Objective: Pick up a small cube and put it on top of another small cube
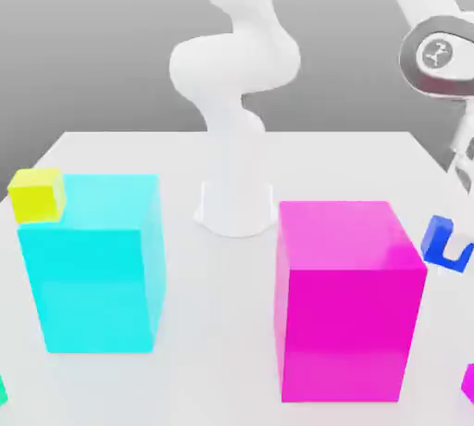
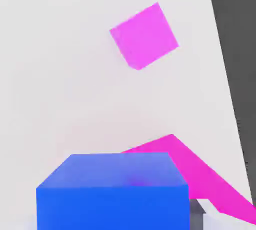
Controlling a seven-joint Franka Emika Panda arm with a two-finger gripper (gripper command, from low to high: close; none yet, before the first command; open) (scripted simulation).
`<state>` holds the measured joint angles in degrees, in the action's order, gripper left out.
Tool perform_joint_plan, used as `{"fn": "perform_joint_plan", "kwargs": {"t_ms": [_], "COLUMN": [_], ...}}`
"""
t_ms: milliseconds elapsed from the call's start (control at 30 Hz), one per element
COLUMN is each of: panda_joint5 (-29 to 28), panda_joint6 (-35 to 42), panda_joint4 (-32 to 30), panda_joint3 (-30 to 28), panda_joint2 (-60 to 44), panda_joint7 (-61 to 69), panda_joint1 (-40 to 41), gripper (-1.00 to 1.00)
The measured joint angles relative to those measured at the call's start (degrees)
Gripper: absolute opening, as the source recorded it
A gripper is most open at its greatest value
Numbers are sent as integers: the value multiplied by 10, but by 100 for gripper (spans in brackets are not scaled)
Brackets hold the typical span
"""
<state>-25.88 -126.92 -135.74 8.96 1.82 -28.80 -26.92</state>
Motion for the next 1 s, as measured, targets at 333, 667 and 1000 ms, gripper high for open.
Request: {"fn": "perform_joint_plan", "kwargs": {"t_ms": [333, 667, 1000], "panda_joint5": [51, 90, 110], "panda_joint6": [76, 151, 45], "panda_joint4": [6, 4, -75], "panda_joint3": [-157, -350, -423], "panda_joint2": [112, 223, 215], "panda_joint7": [203, 411, 468], "panda_joint1": [146, 281, 298], "gripper": [-100, -100, 100]}}
